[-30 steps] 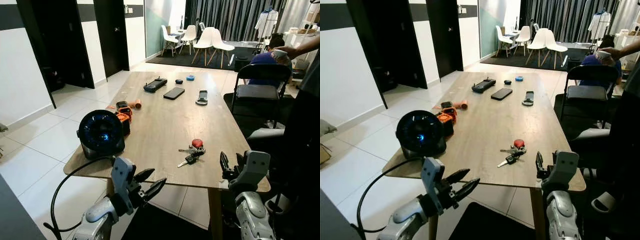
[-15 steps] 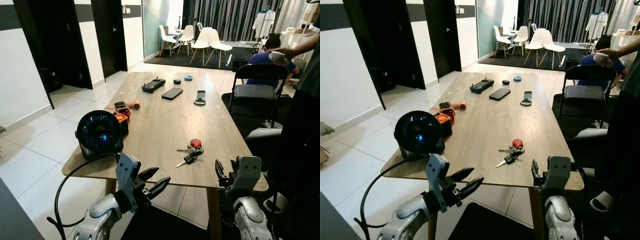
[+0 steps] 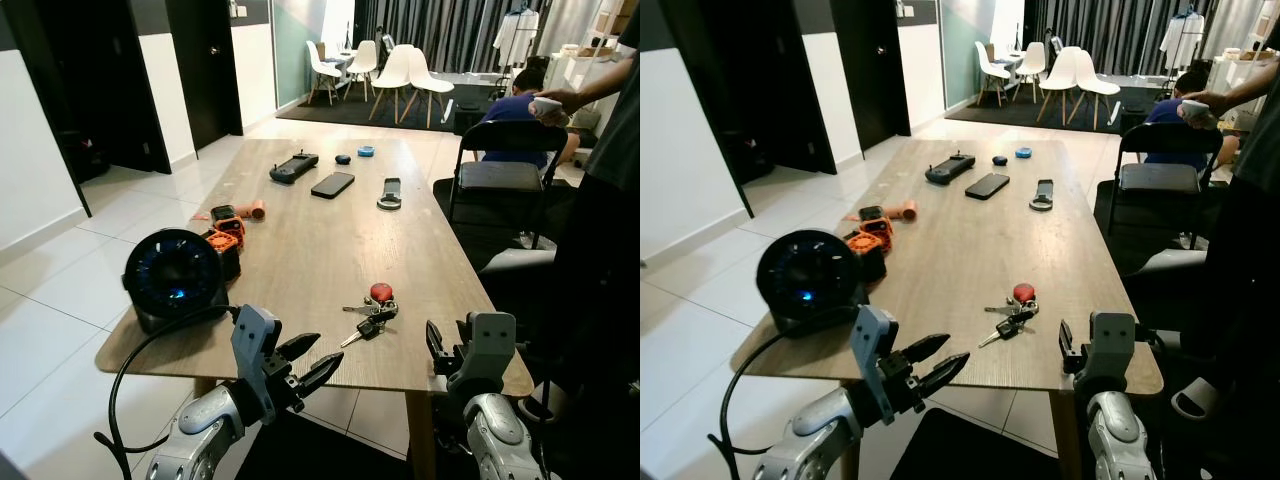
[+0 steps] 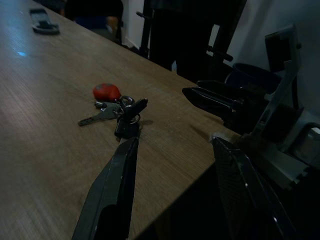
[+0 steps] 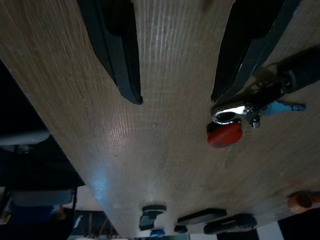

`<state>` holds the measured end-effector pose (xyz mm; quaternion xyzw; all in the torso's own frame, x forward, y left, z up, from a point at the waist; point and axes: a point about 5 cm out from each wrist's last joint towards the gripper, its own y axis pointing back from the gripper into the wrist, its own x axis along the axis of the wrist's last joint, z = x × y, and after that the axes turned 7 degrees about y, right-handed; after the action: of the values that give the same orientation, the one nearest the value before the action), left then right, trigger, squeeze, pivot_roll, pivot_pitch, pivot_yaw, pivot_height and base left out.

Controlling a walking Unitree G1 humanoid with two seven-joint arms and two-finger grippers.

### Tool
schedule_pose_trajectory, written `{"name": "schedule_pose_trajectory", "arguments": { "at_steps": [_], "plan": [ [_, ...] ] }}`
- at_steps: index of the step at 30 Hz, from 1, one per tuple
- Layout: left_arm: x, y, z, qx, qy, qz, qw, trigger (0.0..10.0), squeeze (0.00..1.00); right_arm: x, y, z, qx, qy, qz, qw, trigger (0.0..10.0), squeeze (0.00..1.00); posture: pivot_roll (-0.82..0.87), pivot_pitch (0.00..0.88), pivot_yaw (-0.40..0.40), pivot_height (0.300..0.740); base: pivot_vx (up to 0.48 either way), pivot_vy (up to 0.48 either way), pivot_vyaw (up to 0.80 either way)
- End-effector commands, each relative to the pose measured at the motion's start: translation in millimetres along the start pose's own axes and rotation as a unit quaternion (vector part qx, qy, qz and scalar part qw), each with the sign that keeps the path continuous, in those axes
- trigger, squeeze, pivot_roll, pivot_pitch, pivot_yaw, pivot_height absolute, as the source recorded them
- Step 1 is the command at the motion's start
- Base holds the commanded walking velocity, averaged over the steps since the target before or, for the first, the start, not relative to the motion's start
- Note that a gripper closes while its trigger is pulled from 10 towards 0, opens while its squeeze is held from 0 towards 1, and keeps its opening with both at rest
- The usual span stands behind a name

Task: Hang keys on a hook

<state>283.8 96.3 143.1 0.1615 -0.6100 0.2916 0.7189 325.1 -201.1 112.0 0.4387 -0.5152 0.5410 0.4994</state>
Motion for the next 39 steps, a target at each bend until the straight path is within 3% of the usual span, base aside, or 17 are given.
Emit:
{"name": "schedule_pose_trajectory", "arguments": {
  "at_steps": [1, 20, 39],
  "plan": [
    [-3.3, 1.8, 1.8, -0.003, 0.001, -0.011, 1.000, 10.0, 0.00, -8.2, 4.1, 3.6, -0.005, -0.001, -0.020, 1.000, 10.0, 0.00, 0.03, 0.066, 0.022, 0.740, 0.352, 0.000, 0.00],
    [-2.7, 5.9, -0.2, 0.009, -0.004, -0.013, 1.000, 10.0, 0.00, -9.9, 3.2, -0.4, 0.005, -0.001, -0.028, 1.000, 10.0, 0.00, 0.04, 0.069, 0.018, 0.740, 0.054, 0.000, 0.00],
    [-0.4, 6.4, -0.2, -0.004, -0.025, -0.012, 1.000, 10.0, 0.00, 1.6, -9.7, 13.2, 0.018, 0.004, -0.024, 1.000, 10.0, 0.00, 0.04, 0.056, 0.015, 0.740, 0.000, 0.000, 0.00]
  ]
}}
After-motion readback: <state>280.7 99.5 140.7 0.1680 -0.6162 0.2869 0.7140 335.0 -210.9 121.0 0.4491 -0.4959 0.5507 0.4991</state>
